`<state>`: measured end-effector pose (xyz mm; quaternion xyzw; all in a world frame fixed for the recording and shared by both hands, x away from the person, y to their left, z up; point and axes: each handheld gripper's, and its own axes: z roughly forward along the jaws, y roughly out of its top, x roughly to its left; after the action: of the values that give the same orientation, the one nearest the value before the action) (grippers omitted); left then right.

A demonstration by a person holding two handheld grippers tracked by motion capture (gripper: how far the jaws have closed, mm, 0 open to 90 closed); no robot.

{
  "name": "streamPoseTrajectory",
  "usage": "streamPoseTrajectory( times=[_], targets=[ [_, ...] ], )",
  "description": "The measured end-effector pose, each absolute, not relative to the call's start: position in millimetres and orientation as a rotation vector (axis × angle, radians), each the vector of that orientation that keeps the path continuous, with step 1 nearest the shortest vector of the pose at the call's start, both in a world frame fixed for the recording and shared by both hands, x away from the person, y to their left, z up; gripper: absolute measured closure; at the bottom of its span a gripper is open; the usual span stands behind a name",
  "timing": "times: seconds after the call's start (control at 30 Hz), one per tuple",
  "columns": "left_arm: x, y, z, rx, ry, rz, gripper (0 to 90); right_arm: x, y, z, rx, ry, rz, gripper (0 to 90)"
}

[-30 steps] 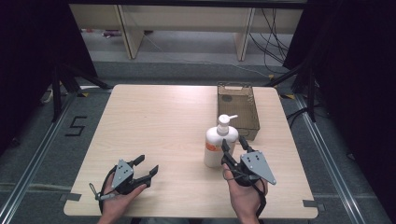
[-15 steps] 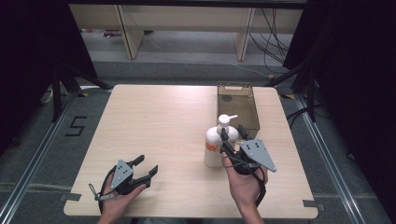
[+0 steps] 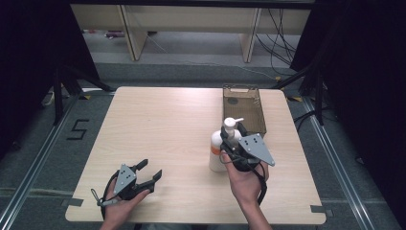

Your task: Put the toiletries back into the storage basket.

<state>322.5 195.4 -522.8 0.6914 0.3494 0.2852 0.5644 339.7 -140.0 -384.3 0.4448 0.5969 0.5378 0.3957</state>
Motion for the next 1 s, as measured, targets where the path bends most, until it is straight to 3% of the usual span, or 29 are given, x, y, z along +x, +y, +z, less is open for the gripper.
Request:
streamPoseTrajectory(
  times=[1.0],
  targets=[
    [322.4, 195.2, -522.8, 1.629, 0.818, 0.670, 31.1, 351.1, -134.5, -379.5, 1.138, 1.513, 1.337, 59.8]
  ],
)
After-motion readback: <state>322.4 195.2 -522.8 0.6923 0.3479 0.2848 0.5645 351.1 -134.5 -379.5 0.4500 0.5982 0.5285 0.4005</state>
